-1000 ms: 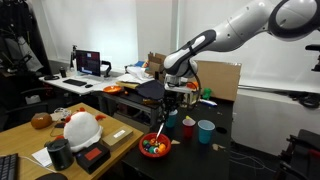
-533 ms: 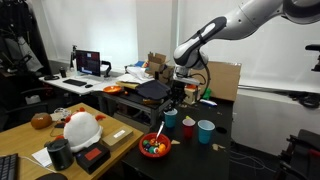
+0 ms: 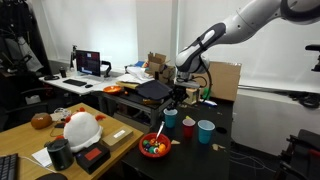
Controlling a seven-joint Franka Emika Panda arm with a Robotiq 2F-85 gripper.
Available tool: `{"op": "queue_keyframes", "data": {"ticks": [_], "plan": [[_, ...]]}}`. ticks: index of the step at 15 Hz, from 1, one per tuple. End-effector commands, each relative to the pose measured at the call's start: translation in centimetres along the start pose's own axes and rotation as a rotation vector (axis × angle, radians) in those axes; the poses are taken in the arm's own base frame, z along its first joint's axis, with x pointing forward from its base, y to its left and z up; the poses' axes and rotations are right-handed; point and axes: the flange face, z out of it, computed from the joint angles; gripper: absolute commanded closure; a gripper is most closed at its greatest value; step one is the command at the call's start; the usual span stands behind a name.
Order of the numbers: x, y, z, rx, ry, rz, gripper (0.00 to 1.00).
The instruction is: Put some of the things in the bowl into the blue cup at the back of the line of cups
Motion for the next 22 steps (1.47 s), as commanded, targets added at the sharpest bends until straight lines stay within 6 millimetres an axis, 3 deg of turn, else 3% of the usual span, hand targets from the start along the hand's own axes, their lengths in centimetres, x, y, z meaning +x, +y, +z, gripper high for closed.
{"op": "queue_keyframes", "data": {"ticks": [1,7,14,15,17,20,22], "plan": [[0.0,-0.9,0.7,-0.044,0.078,0.013,0.99],[0.7,-1.2,1.8,-0.131,0.224,0.031,0.99],[1.3,-1.7,3.7,-0.185,0.274,0.052,0.99],[1.4,-1.8,3.9,-0.188,0.280,0.059,0.72],[1.5,-2.0,4.3,-0.199,0.303,0.060,0.66],[1.2,-2.1,4.5,-0.205,0.323,0.061,0.42],[0.3,-2.5,3.5,-0.183,0.316,0.049,0.29]]}}
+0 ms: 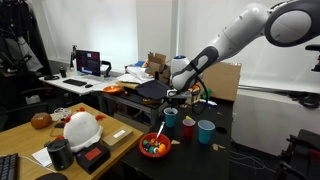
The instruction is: Put some of the things in the bowl into the blue cup at the back of the line of cups
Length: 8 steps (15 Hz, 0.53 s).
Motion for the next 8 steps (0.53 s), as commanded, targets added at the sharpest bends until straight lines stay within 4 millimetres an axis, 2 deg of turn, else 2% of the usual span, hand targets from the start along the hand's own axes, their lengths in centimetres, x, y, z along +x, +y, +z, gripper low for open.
{"op": "queue_keyframes", "data": {"ticks": [1,3,4,8], "plan": [[-0.7,-0.5,-2.3,0.034,0.006,-0.014,0.21],[-2.0,-0.6,-4.0,0.074,-0.054,-0.063,0.05],[-2.7,-0.7,-4.9,0.092,-0.078,-0.088,0.01],[-6.4,-0.5,-8.2,0.168,-0.195,-0.181,0.00]]}}
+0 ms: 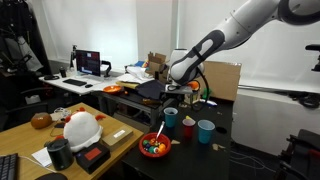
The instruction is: Put some of the things in the bowl into the blue cup at the back of the line of cups
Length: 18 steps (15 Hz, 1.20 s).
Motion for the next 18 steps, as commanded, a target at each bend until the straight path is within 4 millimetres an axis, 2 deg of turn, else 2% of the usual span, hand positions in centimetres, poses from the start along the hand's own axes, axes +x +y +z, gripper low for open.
{"op": "queue_keyframes", "data": {"ticks": [1,3,5,12,18], "plan": [[-4.0,0.4,-3.4,0.062,-0.110,-0.070,0.00],[-5.7,0.0,-3.2,0.078,-0.157,-0.106,0.00],[-7.4,-0.8,-2.1,0.073,-0.206,-0.137,0.00],[-11.7,-2.9,5.6,-0.031,-0.282,-0.191,0.00],[-12.4,-1.9,12.5,-0.127,-0.311,-0.170,0.00]]}}
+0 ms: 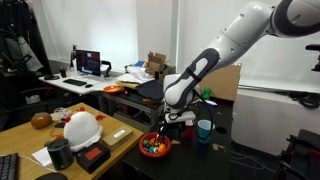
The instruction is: Put some of the things in the bowl into the blue cup at the back of the line of cups
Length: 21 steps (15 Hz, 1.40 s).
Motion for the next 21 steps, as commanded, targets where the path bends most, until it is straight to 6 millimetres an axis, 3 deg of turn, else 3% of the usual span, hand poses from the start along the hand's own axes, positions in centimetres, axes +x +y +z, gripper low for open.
{"op": "queue_keyframes", "data": {"ticks": [1,5,11,16,21], "plan": [[1.5,0.0,3.1,-0.060,-0.021,0.036,0.00],[2.9,-0.1,4.8,-0.079,-0.005,0.063,0.00],[4.2,-1.0,4.3,-0.081,0.036,0.160,0.00],[4.0,-0.1,3.4,-0.136,0.055,0.253,0.00],[3.4,0.5,4.3,-0.180,0.058,0.297,0.00]]}}
